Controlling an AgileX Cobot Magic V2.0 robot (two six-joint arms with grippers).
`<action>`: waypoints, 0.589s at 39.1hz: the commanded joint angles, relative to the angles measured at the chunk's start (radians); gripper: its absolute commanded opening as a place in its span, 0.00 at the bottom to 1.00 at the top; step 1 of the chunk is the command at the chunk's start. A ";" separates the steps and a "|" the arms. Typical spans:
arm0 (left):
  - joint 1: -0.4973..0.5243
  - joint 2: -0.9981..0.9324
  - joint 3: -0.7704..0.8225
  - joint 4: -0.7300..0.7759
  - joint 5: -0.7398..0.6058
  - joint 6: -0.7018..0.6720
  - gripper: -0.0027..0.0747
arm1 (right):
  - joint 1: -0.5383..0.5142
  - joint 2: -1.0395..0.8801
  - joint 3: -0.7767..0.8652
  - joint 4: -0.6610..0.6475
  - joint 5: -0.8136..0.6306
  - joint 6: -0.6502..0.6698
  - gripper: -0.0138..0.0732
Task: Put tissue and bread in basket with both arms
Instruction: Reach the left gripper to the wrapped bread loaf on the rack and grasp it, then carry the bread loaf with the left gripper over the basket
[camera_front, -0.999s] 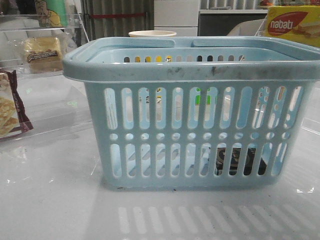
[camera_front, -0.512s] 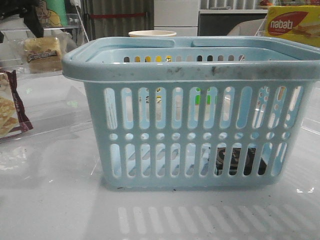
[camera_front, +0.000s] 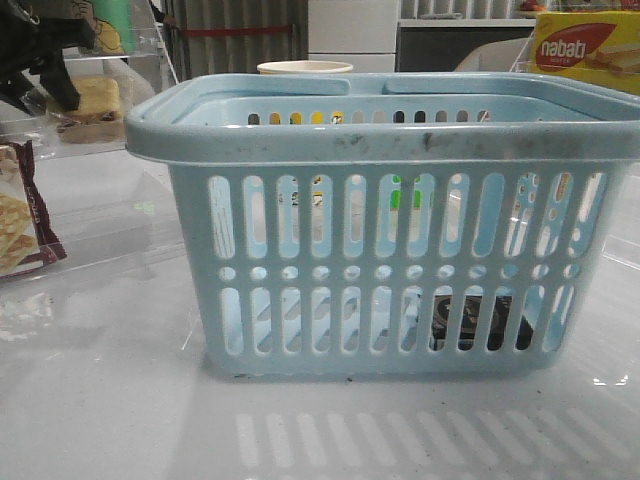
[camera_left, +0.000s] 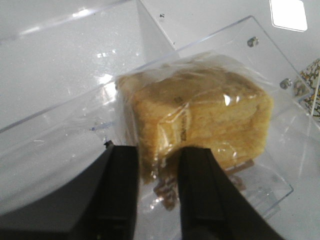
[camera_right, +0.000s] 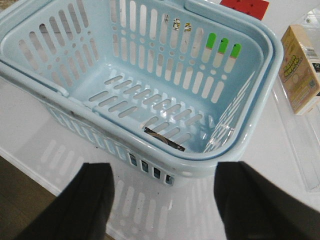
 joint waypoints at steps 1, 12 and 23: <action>0.003 -0.073 -0.050 -0.011 0.009 -0.001 0.25 | 0.001 -0.004 -0.025 -0.010 -0.068 -0.007 0.78; 0.003 -0.278 -0.067 -0.018 0.069 0.079 0.15 | 0.001 -0.004 -0.025 -0.010 -0.068 -0.007 0.78; -0.124 -0.496 -0.065 -0.129 0.231 0.318 0.15 | 0.001 -0.004 -0.025 -0.010 -0.068 -0.007 0.78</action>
